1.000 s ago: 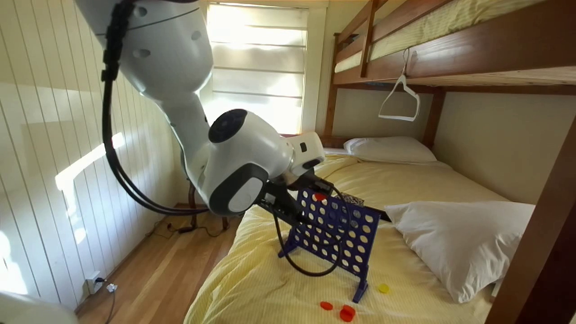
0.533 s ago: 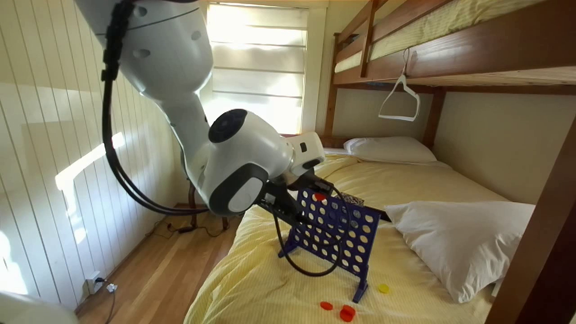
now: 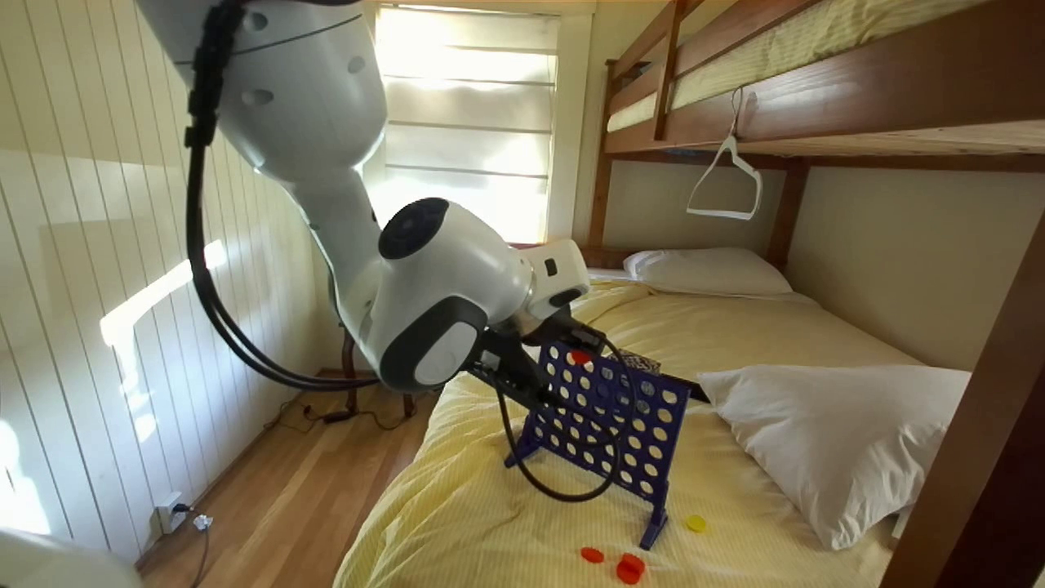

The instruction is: Put one orange chip in the blue gameboard.

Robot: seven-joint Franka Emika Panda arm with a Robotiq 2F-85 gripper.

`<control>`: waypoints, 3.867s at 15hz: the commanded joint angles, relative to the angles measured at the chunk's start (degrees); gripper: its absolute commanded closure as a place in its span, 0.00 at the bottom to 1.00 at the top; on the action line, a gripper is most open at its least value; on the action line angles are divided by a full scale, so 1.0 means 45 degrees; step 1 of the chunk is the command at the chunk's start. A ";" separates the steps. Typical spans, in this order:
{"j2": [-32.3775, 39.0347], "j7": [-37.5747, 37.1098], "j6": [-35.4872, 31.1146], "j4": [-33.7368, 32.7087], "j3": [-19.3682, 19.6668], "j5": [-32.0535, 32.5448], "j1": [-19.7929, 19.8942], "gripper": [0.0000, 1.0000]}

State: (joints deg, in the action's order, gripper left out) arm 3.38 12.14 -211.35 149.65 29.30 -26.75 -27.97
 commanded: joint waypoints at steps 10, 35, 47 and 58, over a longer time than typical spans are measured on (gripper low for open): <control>0.0210 -0.0701 -0.2101 -0.0223 0.0131 0.0758 0.0251 0.90; 0.3282 -0.2733 -0.3261 -0.2645 -0.5026 0.5612 0.7338 0.90; 0.4332 -0.2778 -0.3672 -0.3380 -0.5254 0.6615 0.7755 0.90; 0.5097 -0.2621 -0.4107 -0.3889 -0.5322 0.6456 0.7685 0.90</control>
State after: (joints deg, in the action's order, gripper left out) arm 24.52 1.07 -227.99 133.87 5.96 1.21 5.69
